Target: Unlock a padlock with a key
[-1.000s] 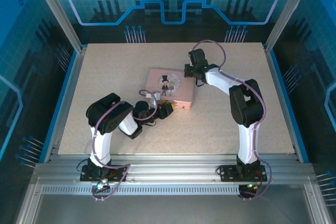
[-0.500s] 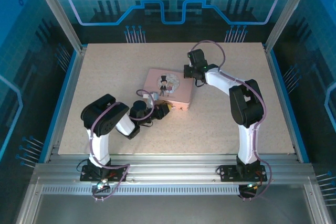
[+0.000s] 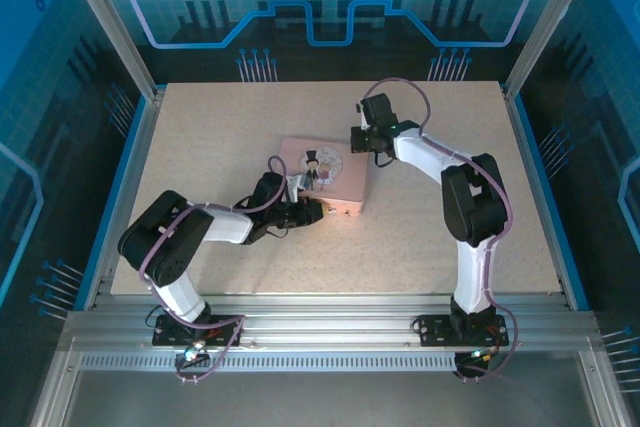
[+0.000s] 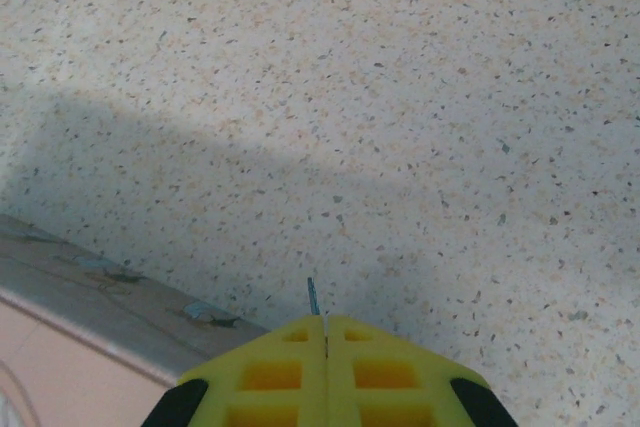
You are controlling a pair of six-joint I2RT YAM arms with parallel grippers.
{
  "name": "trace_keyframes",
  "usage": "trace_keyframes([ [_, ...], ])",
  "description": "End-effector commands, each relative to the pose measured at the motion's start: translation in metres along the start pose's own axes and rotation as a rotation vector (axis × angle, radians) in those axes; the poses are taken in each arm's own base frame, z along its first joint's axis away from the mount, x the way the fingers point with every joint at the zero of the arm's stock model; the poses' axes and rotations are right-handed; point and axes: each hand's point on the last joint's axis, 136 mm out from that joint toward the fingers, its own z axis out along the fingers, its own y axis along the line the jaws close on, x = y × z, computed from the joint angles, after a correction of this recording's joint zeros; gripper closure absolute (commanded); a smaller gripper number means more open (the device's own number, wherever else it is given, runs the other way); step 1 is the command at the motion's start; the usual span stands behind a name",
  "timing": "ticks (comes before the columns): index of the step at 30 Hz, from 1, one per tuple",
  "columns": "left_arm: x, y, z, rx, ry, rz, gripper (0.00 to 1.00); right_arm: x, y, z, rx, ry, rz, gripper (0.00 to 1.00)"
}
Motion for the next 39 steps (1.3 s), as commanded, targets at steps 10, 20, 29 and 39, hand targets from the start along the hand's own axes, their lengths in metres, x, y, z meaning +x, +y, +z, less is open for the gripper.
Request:
trace_keyframes([
  [10,-0.004,-0.026,-0.005,0.034,0.134,-0.036,0.9,-0.018,-0.008,-0.065,-0.108,-0.085,0.048,1.0],
  [20,-0.024,-0.04,0.008,0.055,0.114,-0.105,0.87,0.01,0.008,-0.118,-0.354,-0.122,0.128,1.0],
  [29,-0.034,-0.054,0.025,0.08,0.097,-0.163,0.87,0.036,0.015,-0.157,-0.494,-0.15,0.167,1.0],
  [39,-0.049,-0.067,0.039,0.102,0.075,-0.202,0.87,0.066,0.011,-0.186,-0.578,-0.178,0.277,1.0],
])
